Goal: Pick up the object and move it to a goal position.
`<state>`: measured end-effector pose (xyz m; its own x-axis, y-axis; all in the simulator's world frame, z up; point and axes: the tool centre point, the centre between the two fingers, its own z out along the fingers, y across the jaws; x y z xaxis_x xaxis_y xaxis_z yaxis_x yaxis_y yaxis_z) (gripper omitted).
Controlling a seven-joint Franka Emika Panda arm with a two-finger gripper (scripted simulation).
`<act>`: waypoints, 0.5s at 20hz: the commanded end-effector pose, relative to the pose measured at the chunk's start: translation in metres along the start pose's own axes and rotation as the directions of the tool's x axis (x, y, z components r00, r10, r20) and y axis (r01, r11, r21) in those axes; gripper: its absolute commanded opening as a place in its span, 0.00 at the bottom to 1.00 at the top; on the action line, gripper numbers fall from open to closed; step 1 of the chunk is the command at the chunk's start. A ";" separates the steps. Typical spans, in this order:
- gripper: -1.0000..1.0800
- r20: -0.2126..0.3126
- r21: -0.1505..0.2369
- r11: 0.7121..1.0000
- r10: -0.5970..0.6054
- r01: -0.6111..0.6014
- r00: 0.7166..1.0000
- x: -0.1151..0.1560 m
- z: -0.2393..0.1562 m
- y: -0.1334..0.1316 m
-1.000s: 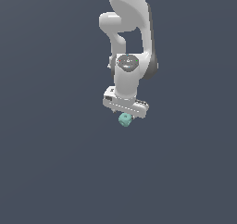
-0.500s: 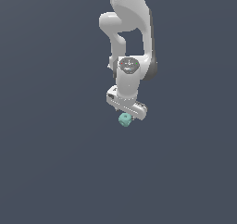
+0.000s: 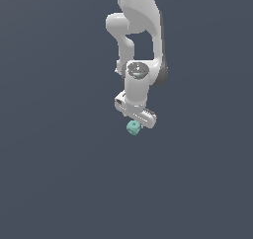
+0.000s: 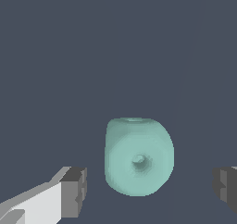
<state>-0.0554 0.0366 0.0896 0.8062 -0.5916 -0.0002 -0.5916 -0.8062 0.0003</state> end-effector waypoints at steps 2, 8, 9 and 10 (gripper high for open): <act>0.96 0.000 0.000 1.000 0.000 0.000 1.000 0.000 0.003 0.000; 0.96 0.000 0.000 1.000 0.003 -0.003 1.000 -0.001 0.026 0.001; 0.96 0.000 0.000 1.000 0.004 -0.004 1.000 -0.001 0.032 0.001; 0.96 0.000 0.000 1.000 0.004 -0.004 1.000 -0.001 0.036 0.001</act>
<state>-0.0564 0.0364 0.0609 0.8043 -0.5942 0.0001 -0.5942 -0.8043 0.0001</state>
